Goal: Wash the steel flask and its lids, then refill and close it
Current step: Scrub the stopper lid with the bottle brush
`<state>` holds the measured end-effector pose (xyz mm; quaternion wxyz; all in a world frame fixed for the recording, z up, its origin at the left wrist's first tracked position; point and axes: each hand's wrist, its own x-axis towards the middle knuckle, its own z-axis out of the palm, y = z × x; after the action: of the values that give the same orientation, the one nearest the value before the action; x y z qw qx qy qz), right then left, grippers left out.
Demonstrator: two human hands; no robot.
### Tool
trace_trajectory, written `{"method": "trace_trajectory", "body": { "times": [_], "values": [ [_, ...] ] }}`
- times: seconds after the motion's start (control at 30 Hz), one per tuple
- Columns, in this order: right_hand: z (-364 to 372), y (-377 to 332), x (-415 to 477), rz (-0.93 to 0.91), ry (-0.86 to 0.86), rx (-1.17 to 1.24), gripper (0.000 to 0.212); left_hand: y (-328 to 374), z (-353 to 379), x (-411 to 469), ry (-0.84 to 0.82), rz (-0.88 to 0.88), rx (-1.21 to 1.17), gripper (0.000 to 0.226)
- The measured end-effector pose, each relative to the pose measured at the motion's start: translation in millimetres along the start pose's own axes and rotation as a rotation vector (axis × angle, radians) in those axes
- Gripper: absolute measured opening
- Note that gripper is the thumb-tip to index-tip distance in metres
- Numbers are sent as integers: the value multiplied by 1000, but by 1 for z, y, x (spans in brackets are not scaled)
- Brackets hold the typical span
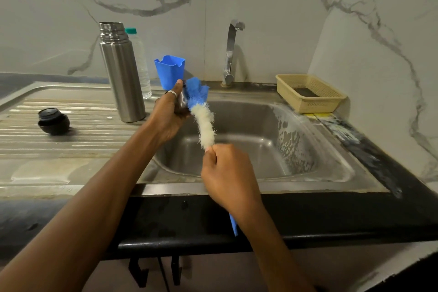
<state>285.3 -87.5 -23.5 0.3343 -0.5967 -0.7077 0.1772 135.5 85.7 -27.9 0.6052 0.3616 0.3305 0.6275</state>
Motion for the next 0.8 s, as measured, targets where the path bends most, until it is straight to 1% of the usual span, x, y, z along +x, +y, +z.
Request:
{"method": "trace_trajectory", "body": {
  "times": [0.13,0.23,0.37,0.47,0.63,0.8],
  "values": [
    [-4,-1,17,-17,32,-2,43,0,4,-1,32,5,1,48],
    [-3,0,37,-12,52,-20,45,2,3,2,62,-2,-56,47],
    [-4,5,33,-48,18,-9,48,7,0,7,74,-7,-45,44],
    [-16,8,51,-38,18,-37,48,11,12,15,107,8,-56,40],
    [-36,13,86,-54,10,-55,44,14,25,43,144,13,-141,45],
    [-22,30,81,-113,-25,-97,47,-5,11,56,179,2,-170,44]
  ]
}}
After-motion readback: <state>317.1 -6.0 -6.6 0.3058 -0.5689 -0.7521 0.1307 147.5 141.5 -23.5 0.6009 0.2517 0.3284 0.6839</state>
